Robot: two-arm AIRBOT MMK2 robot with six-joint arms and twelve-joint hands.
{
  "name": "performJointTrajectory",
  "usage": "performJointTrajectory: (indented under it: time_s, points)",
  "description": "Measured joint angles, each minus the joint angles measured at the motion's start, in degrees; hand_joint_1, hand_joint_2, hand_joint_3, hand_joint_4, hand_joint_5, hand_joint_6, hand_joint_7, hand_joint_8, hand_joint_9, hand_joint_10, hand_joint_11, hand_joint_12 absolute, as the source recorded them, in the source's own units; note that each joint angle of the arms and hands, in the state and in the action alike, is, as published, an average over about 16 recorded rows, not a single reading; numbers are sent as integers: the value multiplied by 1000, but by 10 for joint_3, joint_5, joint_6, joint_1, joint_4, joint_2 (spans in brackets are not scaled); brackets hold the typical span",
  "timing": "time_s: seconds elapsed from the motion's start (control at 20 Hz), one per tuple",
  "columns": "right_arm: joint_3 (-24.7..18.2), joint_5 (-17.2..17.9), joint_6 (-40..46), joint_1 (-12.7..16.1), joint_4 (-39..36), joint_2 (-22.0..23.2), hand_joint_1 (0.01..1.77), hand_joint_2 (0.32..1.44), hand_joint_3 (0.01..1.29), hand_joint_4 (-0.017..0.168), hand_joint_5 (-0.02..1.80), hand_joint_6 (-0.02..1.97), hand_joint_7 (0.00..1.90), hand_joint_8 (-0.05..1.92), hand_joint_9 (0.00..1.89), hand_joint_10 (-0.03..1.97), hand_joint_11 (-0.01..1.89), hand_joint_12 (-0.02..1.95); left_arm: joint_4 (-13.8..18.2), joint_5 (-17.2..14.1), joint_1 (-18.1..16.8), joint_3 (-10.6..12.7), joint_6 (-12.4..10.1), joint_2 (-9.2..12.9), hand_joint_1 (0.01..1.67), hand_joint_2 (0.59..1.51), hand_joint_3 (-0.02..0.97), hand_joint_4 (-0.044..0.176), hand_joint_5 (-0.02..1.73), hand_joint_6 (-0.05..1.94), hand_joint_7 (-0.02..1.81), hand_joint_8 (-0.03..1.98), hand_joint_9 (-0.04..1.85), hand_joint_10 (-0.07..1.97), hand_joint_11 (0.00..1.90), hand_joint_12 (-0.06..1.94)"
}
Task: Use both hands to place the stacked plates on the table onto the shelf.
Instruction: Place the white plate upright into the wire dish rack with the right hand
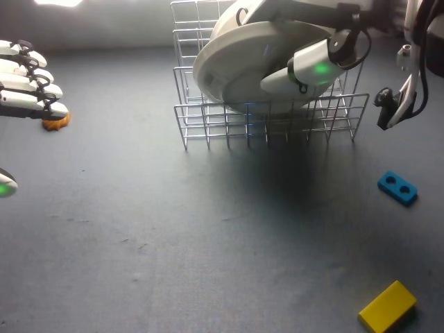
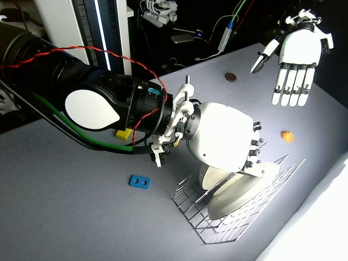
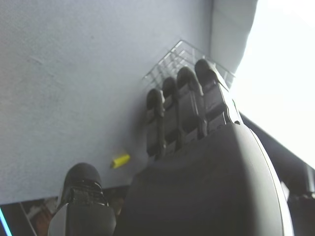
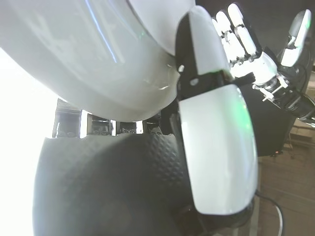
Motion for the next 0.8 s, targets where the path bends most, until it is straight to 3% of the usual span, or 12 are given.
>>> performJointTrajectory:
  time_s: [0.2, 0.35, 0.8]
  points:
    - [0, 4, 2, 4, 0, 1, 1093, 1074, 12, -10, 747, 336, 812, 220, 554, 703, 214, 1585, 0, -1, 2, 0, 0, 0, 14, 1095, 20, 4, 260, 19, 233, 5, 202, 5, 17, 352]
    - [0, 7, 5, 9, -1, 1, 1037, 1072, 12, -8, 738, 212, 795, 213, 508, 753, 160, 1610, 0, -1, 3, 1, 0, 0, 14, 1098, 19, 4, 257, 20, 228, 5, 200, 5, 17, 348]
    - [-4, 25, 11, 22, -9, 10, 861, 1047, 12, -2, 605, 459, 662, 539, 433, 953, 93, 1657, 0, -9, 8, 3, 0, 0, 14, 1100, 20, 5, 233, 20, 206, 5, 171, 5, 16, 299]
